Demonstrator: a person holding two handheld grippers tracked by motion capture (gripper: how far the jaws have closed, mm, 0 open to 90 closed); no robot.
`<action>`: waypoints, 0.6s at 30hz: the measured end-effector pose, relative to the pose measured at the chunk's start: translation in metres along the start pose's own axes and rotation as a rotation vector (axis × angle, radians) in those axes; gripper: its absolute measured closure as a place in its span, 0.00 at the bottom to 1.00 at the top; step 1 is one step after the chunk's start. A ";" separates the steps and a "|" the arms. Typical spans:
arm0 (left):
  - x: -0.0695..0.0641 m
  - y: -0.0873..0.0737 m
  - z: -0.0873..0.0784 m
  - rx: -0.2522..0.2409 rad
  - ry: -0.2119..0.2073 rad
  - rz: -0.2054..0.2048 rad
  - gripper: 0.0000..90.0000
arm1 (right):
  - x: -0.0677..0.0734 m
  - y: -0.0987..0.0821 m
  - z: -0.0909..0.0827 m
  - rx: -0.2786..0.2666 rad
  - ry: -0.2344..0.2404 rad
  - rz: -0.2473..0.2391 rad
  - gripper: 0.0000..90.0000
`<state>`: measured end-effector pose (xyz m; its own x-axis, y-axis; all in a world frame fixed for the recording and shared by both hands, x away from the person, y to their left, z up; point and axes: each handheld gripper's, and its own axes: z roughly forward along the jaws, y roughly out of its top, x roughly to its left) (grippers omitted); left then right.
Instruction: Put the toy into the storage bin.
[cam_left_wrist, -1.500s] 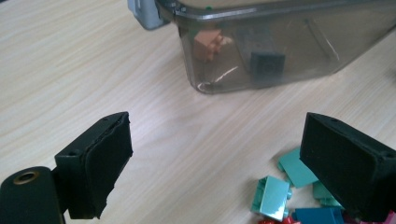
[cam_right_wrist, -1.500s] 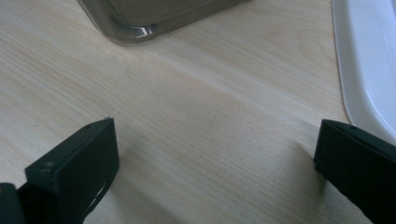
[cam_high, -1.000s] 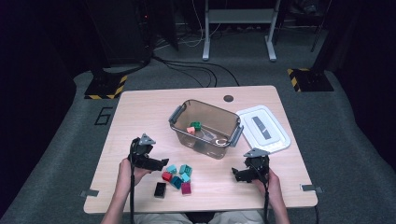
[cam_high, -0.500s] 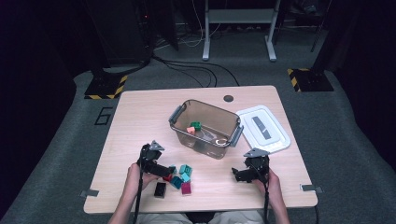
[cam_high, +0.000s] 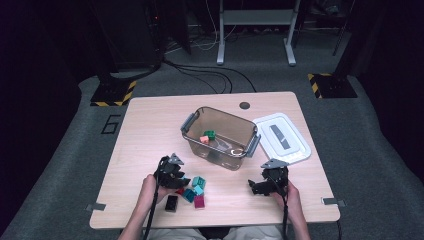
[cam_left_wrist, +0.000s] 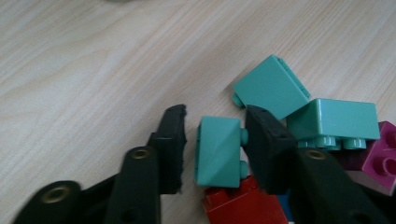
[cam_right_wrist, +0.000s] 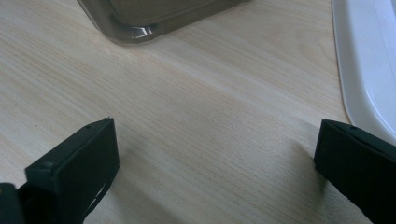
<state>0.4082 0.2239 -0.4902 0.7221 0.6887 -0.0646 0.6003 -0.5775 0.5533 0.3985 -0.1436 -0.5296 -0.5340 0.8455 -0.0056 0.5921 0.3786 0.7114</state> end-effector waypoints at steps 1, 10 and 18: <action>0.000 0.000 0.000 0.000 0.003 -0.002 0.74 | 0.000 0.000 0.000 0.000 0.000 0.000 0.00; 0.003 0.005 -0.002 -0.032 0.013 -0.027 0.75 | 0.000 0.000 0.000 0.001 0.000 0.000 0.00; 0.007 0.009 -0.013 -0.054 0.029 -0.022 0.75 | 0.000 0.000 0.000 0.001 0.001 0.000 0.00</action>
<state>0.4147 0.2290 -0.4749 0.6983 0.7138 -0.0536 0.5957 -0.5380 0.5964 0.3985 -0.1436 -0.5295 -0.5345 0.8451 -0.0055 0.5923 0.3793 0.7109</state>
